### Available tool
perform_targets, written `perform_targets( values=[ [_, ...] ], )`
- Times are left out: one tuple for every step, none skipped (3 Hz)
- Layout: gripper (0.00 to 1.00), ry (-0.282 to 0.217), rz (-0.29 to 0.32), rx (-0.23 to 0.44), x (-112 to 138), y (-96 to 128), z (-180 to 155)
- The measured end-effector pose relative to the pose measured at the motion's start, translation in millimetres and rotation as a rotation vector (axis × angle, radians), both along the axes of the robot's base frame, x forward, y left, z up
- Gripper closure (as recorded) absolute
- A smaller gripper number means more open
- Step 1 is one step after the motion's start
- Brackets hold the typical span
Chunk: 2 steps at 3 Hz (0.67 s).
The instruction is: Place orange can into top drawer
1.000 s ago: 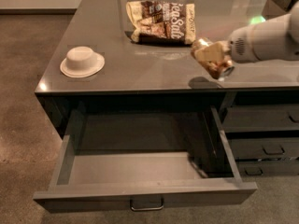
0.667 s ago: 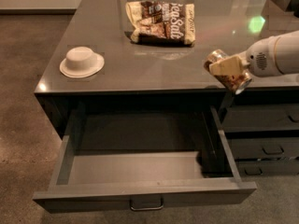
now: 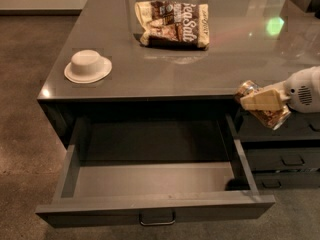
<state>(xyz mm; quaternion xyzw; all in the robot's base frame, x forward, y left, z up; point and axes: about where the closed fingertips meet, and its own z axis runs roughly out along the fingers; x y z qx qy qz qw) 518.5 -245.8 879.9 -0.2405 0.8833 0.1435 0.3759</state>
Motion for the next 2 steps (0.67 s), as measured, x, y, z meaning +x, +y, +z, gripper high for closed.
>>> perform_targets(
  values=[
    [1.0,0.0,0.0,0.0,0,0,0],
    [1.0,-0.007,0.029,0.034,-11,27,6]
  ],
)
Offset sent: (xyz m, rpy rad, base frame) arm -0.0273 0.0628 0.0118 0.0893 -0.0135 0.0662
